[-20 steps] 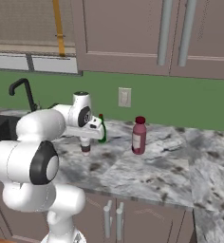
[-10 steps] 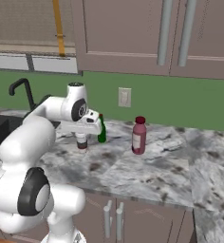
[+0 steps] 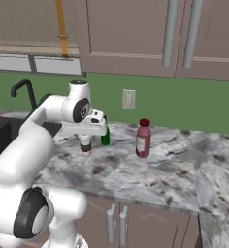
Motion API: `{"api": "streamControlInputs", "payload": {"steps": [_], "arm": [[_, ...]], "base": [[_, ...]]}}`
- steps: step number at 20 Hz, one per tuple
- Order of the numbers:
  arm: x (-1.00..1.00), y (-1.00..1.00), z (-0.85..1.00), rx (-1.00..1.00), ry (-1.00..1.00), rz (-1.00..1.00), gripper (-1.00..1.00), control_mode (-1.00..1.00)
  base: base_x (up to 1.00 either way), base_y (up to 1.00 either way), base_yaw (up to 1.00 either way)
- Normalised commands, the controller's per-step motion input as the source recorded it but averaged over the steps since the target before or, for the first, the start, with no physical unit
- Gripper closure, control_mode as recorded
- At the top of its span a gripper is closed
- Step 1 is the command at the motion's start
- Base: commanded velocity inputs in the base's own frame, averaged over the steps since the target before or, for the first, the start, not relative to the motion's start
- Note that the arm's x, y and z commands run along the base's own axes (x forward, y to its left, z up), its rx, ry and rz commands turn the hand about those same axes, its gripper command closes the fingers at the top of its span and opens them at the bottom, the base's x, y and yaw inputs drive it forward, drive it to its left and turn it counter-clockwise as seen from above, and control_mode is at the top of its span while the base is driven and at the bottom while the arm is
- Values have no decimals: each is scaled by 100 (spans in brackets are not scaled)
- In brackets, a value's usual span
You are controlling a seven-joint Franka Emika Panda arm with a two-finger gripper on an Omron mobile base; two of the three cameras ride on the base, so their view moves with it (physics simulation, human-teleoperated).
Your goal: Move the drinks to the dining counter.
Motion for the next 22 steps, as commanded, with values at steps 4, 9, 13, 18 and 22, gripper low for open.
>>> {"api": "streamControlInputs", "payload": {"steps": [4, 9, 13, 18, 22], "arm": [[0, 0, 0, 0, 0, 0, 100, 100], [0, 0, 0, 0, 0, 0, 100, 100], [0, 0, 0, 0, 0, 0, 100, 100], [0, 0, 0, 0, 0, 0, 100, 100], [0, 0, 0, 0, 0, 0, 100, 100]], "base": [[-75, 98, 31], [-31, 91, 76], [1, 10, 95], [0, 0, 100], [25, 0, 96]]}}
